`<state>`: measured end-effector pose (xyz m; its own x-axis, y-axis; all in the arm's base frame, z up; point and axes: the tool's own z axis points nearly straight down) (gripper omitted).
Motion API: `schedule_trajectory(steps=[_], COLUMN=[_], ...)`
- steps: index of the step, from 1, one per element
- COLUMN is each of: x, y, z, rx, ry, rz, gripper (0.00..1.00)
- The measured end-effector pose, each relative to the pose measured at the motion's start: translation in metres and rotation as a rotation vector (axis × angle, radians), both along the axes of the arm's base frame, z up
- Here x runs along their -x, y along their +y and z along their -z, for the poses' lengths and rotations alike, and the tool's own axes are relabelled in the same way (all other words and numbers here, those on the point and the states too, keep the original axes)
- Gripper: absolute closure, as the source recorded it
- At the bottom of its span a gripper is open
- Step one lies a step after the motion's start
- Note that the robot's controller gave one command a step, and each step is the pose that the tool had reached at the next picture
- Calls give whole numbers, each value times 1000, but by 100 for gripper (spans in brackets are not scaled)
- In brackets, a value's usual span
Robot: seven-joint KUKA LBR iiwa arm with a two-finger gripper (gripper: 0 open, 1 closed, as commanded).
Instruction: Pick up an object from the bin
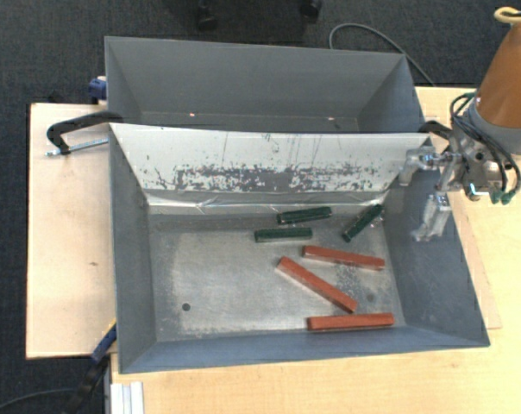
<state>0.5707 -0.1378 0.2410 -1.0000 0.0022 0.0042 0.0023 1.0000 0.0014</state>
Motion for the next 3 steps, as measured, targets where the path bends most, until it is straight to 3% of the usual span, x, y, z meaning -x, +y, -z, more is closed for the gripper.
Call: schedule_trajectory(steps=[1, 2, 3], x=[15, 14, 8], y=[68, 126, 58], z=[175, 170, 170], rx=[-2, -2, 3], ry=[1, -4, -10], rz=[140, 359, 486], gripper=[0, 0, 0])
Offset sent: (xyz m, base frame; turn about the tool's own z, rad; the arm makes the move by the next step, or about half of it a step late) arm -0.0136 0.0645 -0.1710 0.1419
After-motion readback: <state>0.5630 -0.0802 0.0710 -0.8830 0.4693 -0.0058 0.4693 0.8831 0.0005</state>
